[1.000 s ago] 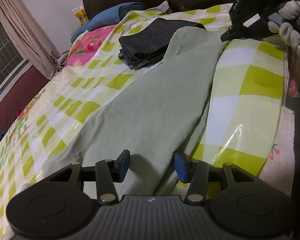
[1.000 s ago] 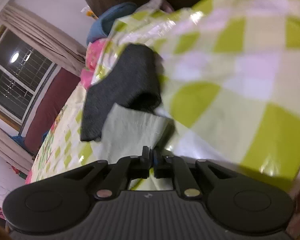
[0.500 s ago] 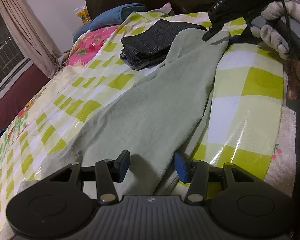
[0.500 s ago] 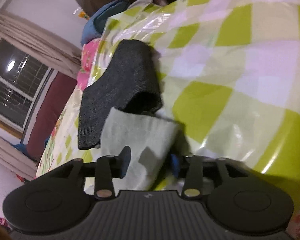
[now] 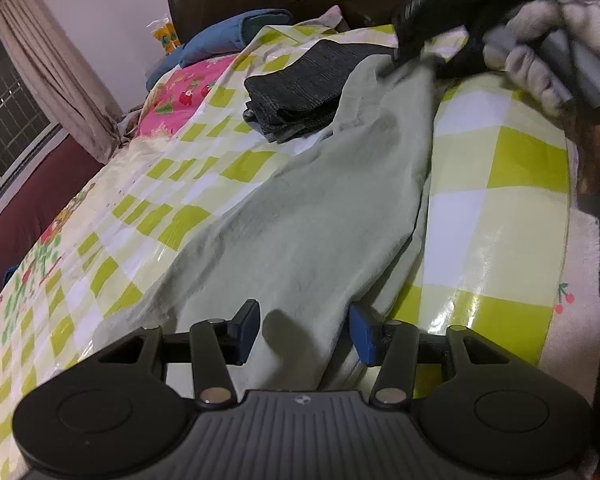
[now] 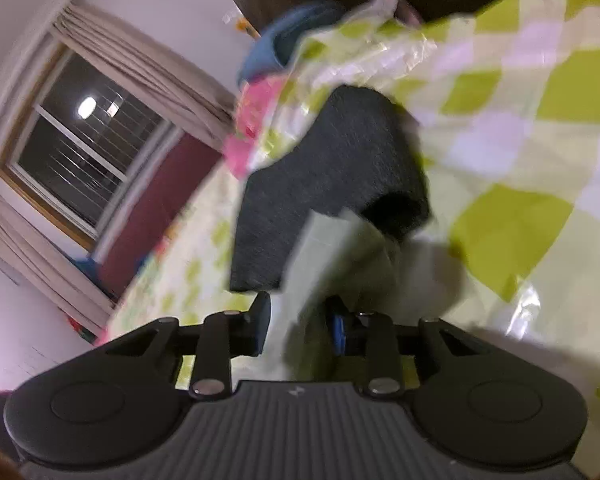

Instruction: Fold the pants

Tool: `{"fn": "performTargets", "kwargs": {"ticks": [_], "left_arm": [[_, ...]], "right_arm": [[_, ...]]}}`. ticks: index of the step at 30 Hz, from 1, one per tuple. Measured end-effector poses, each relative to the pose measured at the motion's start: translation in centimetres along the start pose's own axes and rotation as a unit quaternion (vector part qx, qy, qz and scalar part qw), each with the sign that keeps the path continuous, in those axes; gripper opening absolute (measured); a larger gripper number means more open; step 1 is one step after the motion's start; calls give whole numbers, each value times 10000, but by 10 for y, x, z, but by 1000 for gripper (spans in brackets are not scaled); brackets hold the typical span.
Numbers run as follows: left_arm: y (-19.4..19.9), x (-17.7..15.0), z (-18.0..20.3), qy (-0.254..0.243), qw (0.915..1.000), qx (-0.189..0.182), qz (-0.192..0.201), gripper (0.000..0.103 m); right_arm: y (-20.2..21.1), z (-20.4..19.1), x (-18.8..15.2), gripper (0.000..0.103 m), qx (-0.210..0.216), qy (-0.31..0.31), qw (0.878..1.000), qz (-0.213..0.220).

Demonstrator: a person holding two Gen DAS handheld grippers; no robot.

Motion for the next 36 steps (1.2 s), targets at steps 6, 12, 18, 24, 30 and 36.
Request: {"fn": "performTargets", "kwargs": {"ticks": [6,12,18,24,30,36], "left_arm": [[0,10,1,-61,10000,47,-52,63],[-14,19,16,-20,9997,-232,-56,66],[-17,16,13,15,9997,-208,-131,66],[4,4,-7,181,9998,-28,-7,66],[34,-12,-20,214,9997,-98,57,66],[27,2,-6,311,9976,-542,297,68]], "right_arm": [[12,-5,13,4,545,-582,9968,95],[45,29,23,9,25,-327,9986,408],[55,34,31,29,-593,103,9974,392],[84,-8,37,32,-1127,1355,9805,866],[57,-94,1,30,-966,3426,9333,475],[-2,-79,-10,27,-961,3407,9333,-602]]}}
Point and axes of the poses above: each gripper's, at about its wrist camera, not at the fingertips, and y roughly against the way its jaws point, z to its right, x to its top, the point moved 8 cm from there along -y, roughly the way its jaws point, and after that the axes turned 1 degree about y, right-handed, at the moved point
